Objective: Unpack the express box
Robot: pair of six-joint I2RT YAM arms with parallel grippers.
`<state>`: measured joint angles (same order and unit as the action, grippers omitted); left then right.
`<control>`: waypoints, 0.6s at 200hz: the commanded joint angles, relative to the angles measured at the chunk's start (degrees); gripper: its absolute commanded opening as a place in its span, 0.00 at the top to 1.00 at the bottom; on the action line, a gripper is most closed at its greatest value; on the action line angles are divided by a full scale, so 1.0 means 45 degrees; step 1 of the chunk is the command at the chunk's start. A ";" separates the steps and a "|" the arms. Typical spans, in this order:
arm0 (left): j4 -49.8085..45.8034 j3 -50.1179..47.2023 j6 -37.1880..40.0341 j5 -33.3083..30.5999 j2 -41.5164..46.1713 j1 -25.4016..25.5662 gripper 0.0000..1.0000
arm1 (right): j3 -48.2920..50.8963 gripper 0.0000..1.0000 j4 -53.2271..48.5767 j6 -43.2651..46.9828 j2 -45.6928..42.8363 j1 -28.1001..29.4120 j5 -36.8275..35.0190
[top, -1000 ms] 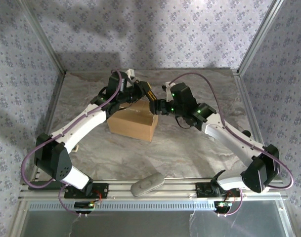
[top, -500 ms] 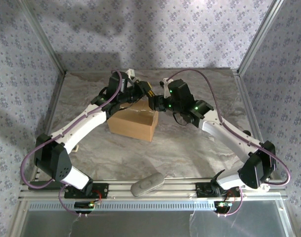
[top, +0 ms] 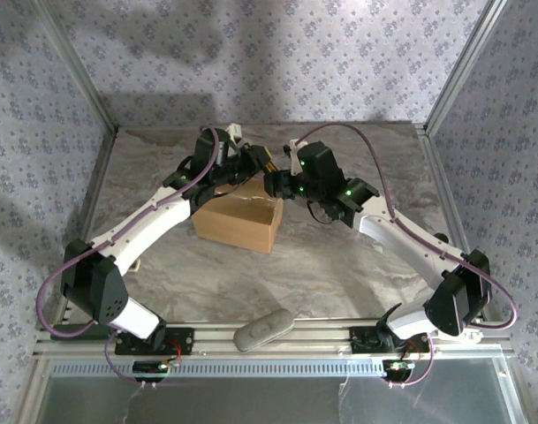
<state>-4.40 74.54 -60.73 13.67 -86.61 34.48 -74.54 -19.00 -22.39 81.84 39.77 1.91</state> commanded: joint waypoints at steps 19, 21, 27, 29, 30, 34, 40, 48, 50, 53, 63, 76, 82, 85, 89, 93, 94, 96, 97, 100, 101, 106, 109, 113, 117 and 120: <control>0.0313 0.0525 -0.0523 0.0238 0.0467 0.0139 1.00 | -0.0533 0.38 0.0083 0.0194 0.0250 0.0048 -0.0406; 0.0314 0.0525 -0.0522 0.0237 0.0460 0.0138 1.00 | -0.0532 0.39 0.0078 0.0206 0.0255 0.0039 -0.0405; 0.0314 0.0525 -0.0513 0.0243 0.0461 0.0142 1.00 | -0.0553 0.39 0.0063 0.0218 0.0277 0.0049 -0.0424; 0.0314 0.0515 -0.0515 0.0243 0.0458 0.0134 1.00 | -0.0549 0.40 0.0063 0.0214 0.0283 0.0039 -0.0425; 0.0315 0.0520 -0.0512 0.0243 0.0458 0.0142 1.00 | -0.0546 0.40 0.0063 0.0212 0.0286 0.0044 -0.0425; 0.0329 0.0524 -0.0537 0.0243 0.0472 0.0141 1.00 | -0.0544 0.40 0.0068 0.0212 0.0288 0.0048 -0.0425; 0.0312 0.0515 -0.0547 0.0261 0.0471 0.0146 1.00 | -0.0564 0.40 0.0049 0.0244 0.0298 0.0048 -0.0425; 0.0333 0.0534 -0.0535 0.0260 0.0462 0.0157 1.00 | -0.0579 0.40 0.0050 0.0230 0.0316 0.0039 -0.0425; 0.0334 0.0532 -0.0540 0.0262 0.0473 0.0152 1.00 | -0.0577 0.40 0.0045 0.0230 0.0325 0.0047 -0.0435; 0.0334 0.0533 -0.0547 0.0263 0.0488 0.0148 1.00 | -0.0580 0.40 0.0041 0.0245 0.0325 0.0049 -0.0434; 0.0334 0.0547 -0.0541 0.0263 0.0490 0.0138 1.00 | -0.0583 0.40 0.0015 0.0233 0.0335 0.0063 -0.0452; 0.0334 0.0543 -0.0541 0.0260 0.0511 0.0161 1.00 | -0.0568 0.39 -0.0016 0.0244 0.0362 0.0063 -0.0496; 0.0338 0.0557 -0.0547 0.0263 0.0513 0.0156 1.00 | -0.0574 0.39 -0.0034 0.0249 0.0384 0.0068 -0.0503; 0.0342 0.0565 -0.0538 0.0263 0.0530 0.0158 1.00 | -0.0572 0.39 -0.0052 0.0232 0.0382 0.0061 -0.0508; 0.0332 0.0561 -0.0547 0.0263 0.0529 0.0166 1.00 | -0.0566 0.39 -0.0044 0.0230 0.0376 0.0054 -0.0522; 0.0334 0.0564 -0.0544 0.0263 0.0521 0.0164 1.00 | -0.0575 0.39 -0.0051 0.0230 0.0386 0.0053 -0.0527; 0.0334 0.0564 -0.0546 0.0263 0.0519 0.0157 1.00 | -0.0579 0.39 -0.0062 0.0230 0.0386 0.0061 -0.0525; 0.0339 0.0564 -0.0532 0.0258 0.0526 0.0152 1.00 | -0.0577 0.39 -0.0071 0.0245 0.0377 0.0057 -0.0533; 0.0337 0.0564 -0.0530 0.0260 0.0531 0.0161 1.00 | -0.0580 0.39 -0.0072 0.0247 0.0382 0.0063 -0.0538; 0.0334 0.0564 -0.0533 0.0233 0.0518 0.0152 1.00 | -0.0583 0.39 -0.0081 0.0254 0.0384 0.0068 -0.0532; 0.0334 0.0554 -0.0540 0.0248 0.0526 0.0151 1.00 | -0.0573 0.39 -0.0077 0.0252 0.0385 0.0068 -0.0537; 0.0344 0.0554 -0.0545 0.0255 0.0527 0.0160 1.00 | -0.0575 0.39 -0.0108 0.0250 0.0404 0.0069 -0.0559; 0.0352 0.0563 -0.0538 0.0259 0.0520 0.0154 1.00 | -0.0582 0.39 -0.0097 0.0264 0.0406 0.0059 -0.0576; 0.0354 0.0564 -0.0537 0.0262 0.0520 0.0158 1.00 | -0.0573 0.39 -0.0119 0.0260 0.0401 0.0082 -0.0586; 0.0354 0.0563 -0.0533 0.0263 0.0526 0.0153 1.00 | -0.0557 0.40 -0.0131 0.0250 0.0404 0.0088 -0.0599; 0.0354 0.0569 -0.0543 0.0248 0.0519 0.0161 1.00 | -0.0570 0.41 -0.0135 0.0250 0.0404 0.0088 -0.0601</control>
<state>-4.38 74.54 -60.75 13.67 -86.61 34.68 -75.33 -19.03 -22.00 82.85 39.90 1.21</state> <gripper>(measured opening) 0.175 0.609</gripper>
